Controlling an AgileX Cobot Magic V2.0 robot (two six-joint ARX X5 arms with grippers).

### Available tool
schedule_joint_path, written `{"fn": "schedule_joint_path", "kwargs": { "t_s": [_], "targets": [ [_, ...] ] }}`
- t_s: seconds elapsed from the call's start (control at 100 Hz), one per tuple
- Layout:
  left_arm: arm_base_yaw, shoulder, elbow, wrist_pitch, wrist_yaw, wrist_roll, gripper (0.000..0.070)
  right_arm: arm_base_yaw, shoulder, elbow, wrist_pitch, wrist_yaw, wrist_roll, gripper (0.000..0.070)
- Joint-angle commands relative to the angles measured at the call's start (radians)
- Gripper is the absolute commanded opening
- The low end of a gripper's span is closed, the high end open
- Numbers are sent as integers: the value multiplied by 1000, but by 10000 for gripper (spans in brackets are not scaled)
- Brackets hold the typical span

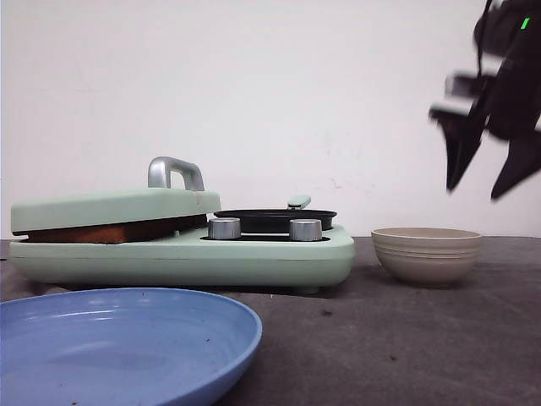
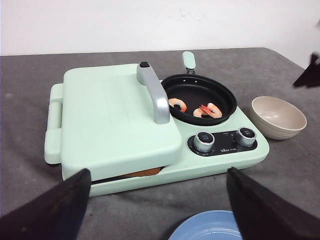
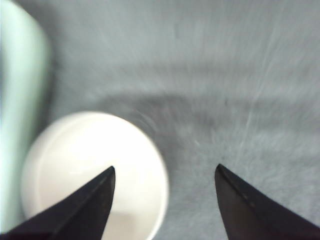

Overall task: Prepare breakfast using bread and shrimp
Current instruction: 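Open the right gripper and raise it off the bowl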

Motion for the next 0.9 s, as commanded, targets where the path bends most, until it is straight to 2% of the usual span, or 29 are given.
{"fn": "schedule_joint_path", "kwargs": {
  "t_s": [0.0,0.26,0.47,0.52,0.64,0.71,0.83,0.89],
  "targets": [
    [-3,2,3,10,-4,11,469,0,-26,18,0,-48,-11,389],
    [-3,2,3,11,-3,-8,469,13,-208,18,-56,-185,-22,389],
    [-3,2,3,11,-4,-8,468,46,-350,18,-130,-217,-47,383],
    [-3,2,3,11,-3,-13,467,55,-382,18,-136,-217,-47,351],
    [-3,2,3,11,-4,-17,457,89,-445,17,-144,-223,-50,199],
    [-3,2,3,10,-4,-35,370,111,-478,15,-155,-223,-50,118],
    [-3,2,3,10,-4,-66,139,153,-544,-13,-137,-222,-50,10],
    [-3,2,3,11,-4,-68,30,174,-581,-42,-113,-222,-50,3]
  ]
}}
